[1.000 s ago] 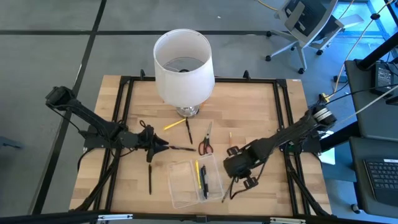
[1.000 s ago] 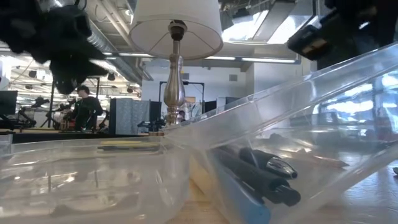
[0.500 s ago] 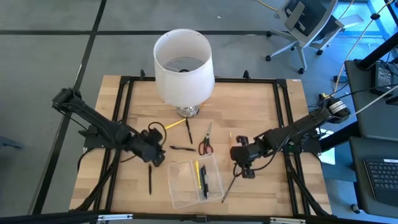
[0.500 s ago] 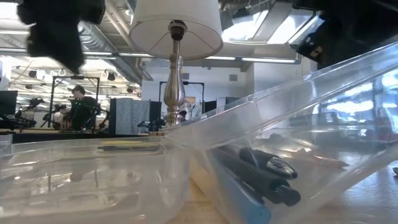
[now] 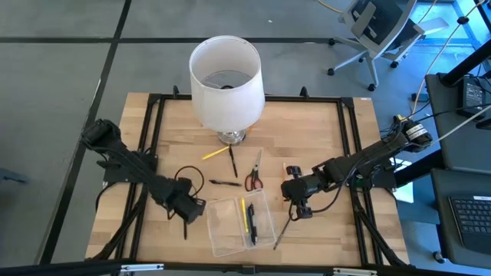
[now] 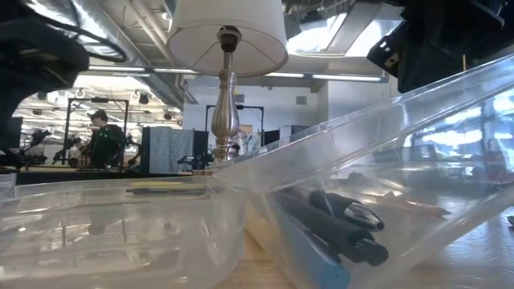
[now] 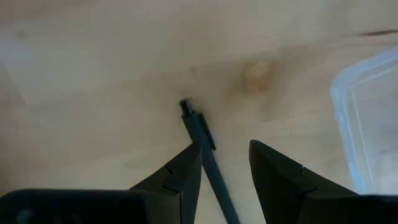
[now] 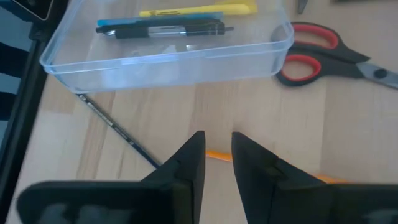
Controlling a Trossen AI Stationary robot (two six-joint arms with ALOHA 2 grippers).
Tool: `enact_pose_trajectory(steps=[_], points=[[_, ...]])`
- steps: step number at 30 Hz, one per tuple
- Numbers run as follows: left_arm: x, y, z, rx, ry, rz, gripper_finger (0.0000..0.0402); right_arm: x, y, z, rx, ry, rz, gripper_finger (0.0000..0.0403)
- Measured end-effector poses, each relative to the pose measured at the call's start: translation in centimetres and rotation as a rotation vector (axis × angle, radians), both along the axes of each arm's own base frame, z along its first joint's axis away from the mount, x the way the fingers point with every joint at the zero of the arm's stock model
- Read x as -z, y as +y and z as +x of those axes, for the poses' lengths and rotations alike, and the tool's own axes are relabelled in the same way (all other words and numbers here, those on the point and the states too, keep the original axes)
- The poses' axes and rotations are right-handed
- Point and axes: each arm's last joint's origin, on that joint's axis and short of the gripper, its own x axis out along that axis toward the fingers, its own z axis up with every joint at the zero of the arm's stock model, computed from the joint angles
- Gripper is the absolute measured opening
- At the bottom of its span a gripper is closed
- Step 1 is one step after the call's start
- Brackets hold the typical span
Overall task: Pick & place school supplies into a supply box
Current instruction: Put the bottom black pen into the transparent supply box
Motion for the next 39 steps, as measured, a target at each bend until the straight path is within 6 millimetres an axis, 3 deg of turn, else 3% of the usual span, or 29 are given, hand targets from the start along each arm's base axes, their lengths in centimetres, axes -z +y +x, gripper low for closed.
enact_pose_trajectory(steps=[7,21,33,39], points=[[1.1,-1.1,-0.4,-0.109,0.051,-0.003,0.0127,0.0,-0.7,0.3,-0.017,-0.009,-0.025,0.0083],[4.1,-1.1,0.7,-0.155,0.123,0.052,0.0126,0.0,-1.3,0.6,0.003,-0.016,-0.025,0.0083],[4.0,-1.1,0.8,-0.098,0.108,0.055,0.0044,-0.1,-1.3,0.6,0.004,-0.022,-0.022,0.0083],[3.8,-1.1,0.8,-0.063,0.100,0.051,0.0035,-0.1,-1.3,0.6,0.008,-0.021,-0.020,0.0083]])
